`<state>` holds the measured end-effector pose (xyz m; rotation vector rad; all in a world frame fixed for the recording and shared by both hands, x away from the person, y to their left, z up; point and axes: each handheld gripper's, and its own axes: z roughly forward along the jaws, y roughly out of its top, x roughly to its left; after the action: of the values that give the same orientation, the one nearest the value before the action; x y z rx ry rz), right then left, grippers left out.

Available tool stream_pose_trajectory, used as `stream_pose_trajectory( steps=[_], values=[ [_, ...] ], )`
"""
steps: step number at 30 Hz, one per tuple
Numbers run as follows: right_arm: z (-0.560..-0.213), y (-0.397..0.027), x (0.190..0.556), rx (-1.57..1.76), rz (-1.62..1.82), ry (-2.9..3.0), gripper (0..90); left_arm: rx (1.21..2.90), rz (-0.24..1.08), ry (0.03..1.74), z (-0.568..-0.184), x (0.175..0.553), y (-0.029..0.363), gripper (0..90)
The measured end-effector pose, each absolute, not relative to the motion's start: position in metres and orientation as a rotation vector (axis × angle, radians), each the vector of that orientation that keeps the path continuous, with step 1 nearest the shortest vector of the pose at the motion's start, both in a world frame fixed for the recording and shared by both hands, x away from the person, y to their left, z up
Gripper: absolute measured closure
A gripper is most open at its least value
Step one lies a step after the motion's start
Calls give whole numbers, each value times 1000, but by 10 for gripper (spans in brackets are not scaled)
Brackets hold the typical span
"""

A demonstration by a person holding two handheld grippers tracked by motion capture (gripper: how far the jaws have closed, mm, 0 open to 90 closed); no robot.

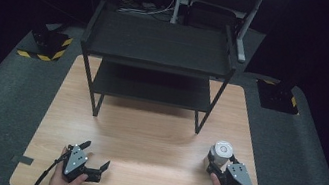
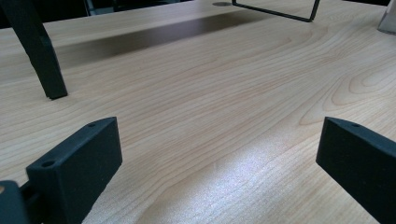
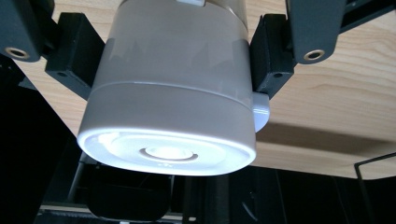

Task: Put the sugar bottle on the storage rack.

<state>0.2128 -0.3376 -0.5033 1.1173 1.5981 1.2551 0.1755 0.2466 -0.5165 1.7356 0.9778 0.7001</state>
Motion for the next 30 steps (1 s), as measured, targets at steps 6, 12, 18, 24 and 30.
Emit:
stream_pose_trajectory(
  steps=[6, 12, 18, 24, 30],
  values=[
    [-496, -332, 210, 1102, 1263, 1625, 301, 1747, 703, 973, -516, 176, 246, 5],
    [-489, -325, 208, 1086, 1286, 1644, 301, 1747, 702, 971, -516, 176, 246, 5],
    [-482, -316, 205, 1055, 1304, 1681, 301, 1747, 702, 971, -516, 176, 246, 5],
    [-472, -302, 206, 1036, 1338, 1700, 301, 1754, 706, 968, -515, 176, 246, 5],
    [-460, -287, 211, 990, 1364, 1716, 301, 1754, 706, 966, -515, 176, 246, 5]
  ],
)
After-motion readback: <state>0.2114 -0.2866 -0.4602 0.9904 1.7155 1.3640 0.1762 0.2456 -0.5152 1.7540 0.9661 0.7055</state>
